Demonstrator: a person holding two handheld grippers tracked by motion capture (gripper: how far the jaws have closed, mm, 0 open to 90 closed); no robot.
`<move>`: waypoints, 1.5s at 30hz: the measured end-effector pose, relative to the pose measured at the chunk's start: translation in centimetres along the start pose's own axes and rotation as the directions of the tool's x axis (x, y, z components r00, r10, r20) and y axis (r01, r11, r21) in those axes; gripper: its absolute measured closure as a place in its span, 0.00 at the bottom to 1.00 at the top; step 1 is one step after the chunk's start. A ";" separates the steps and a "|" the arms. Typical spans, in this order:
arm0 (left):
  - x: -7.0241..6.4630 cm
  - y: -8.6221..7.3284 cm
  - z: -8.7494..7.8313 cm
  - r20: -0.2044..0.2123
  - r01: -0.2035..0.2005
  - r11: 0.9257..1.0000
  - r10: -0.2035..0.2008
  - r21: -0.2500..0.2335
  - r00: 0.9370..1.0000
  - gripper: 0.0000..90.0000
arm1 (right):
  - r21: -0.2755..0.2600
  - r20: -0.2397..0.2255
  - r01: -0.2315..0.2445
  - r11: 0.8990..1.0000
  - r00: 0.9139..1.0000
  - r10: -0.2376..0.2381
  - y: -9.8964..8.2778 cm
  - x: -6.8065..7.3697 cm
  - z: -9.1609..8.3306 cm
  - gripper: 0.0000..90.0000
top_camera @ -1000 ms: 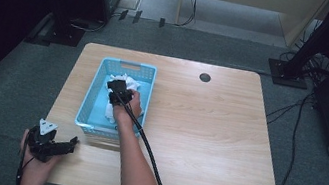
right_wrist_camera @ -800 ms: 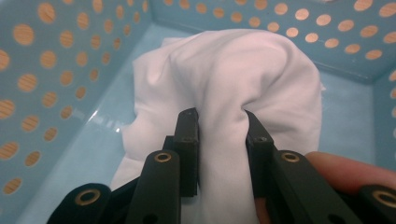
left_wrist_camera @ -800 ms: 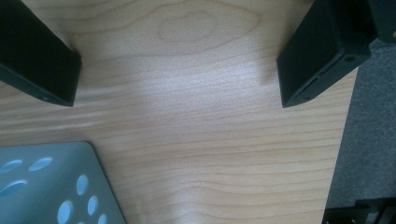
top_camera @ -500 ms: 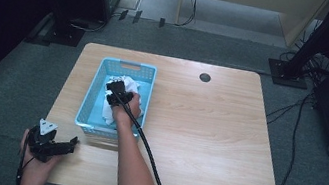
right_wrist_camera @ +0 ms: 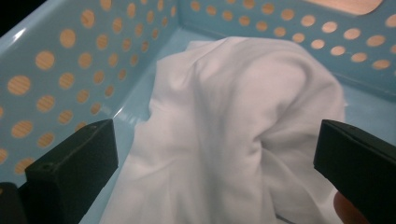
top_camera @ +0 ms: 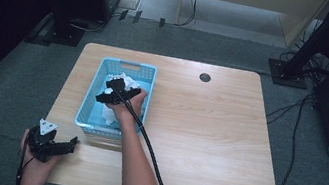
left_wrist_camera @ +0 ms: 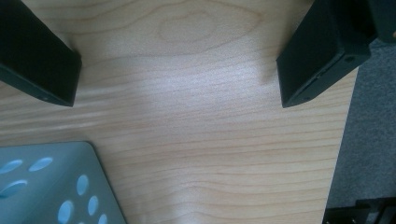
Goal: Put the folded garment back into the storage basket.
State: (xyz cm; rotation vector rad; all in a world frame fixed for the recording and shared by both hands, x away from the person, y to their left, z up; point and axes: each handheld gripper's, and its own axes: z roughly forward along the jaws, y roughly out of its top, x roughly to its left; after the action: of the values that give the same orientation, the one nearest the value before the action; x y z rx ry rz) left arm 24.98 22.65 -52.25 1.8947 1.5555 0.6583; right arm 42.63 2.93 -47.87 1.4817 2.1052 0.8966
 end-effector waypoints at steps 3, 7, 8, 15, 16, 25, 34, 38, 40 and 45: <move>0.0 0.0 0.0 0.001 0.002 1.000 -0.002 -0.001 1.000 0.00 | -0.021 0.004 -0.018 1.000 1.000 0.018 0.3 -0.2 -0.5 0.00; 0.0 0.0 0.0 0.000 0.001 1.000 -0.001 -0.001 1.000 0.00 | -0.041 0.005 -0.038 0.998 0.999 0.038 0.7 -0.6 -1.3 0.00; 0.0 0.0 0.0 0.000 0.001 1.000 -0.001 -0.001 1.000 0.00 | -0.045 0.008 -0.041 0.998 0.999 0.041 0.8 -0.6 -1.5 0.00; 0.0 0.0 0.0 0.000 0.000 1.000 0.000 -0.001 1.000 0.00 | -0.077 0.023 -0.034 0.996 0.999 0.036 1.4 -1.4 -2.8 0.00; 0.0 0.0 0.0 0.000 0.000 1.000 0.000 0.000 1.000 0.00 | -0.083 0.022 -0.034 0.996 0.999 0.036 1.5 -1.5 -3.0 0.00; 0.0 0.0 0.0 0.000 0.001 1.000 -0.001 -0.001 1.000 0.00 | -0.120 0.041 -0.012 0.993 0.999 0.017 2.2 -2.6 -5.1 0.00; 0.0 0.0 0.0 -0.001 0.001 1.000 -0.001 -0.001 1.000 0.00 | -0.154 0.050 -0.018 0.988 0.998 0.026 2.8 -4.3 -7.3 0.00; 0.0 0.0 0.0 0.000 0.005 1.000 -0.005 -0.004 1.000 0.00 | -0.155 0.069 -0.008 0.988 0.997 0.019 2.7 -5.2 -7.8 0.00; 0.0 0.0 0.0 0.000 0.001 1.000 -0.001 0.000 1.000 0.00 | -0.156 0.077 -0.008 0.988 0.997 0.020 2.5 -5.6 -8.0 0.00; 0.0 0.0 0.0 0.000 0.001 1.000 -0.001 0.000 1.000 0.00 | -0.157 0.088 -0.009 0.988 0.996 0.023 2.1 -6.7 -8.3 0.00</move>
State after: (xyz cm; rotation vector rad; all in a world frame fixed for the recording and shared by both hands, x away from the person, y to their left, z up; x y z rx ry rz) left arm 25.00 22.63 -52.25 1.8940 1.5560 0.6583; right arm 40.90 -5.08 -40.70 1.4327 1.9157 0.9600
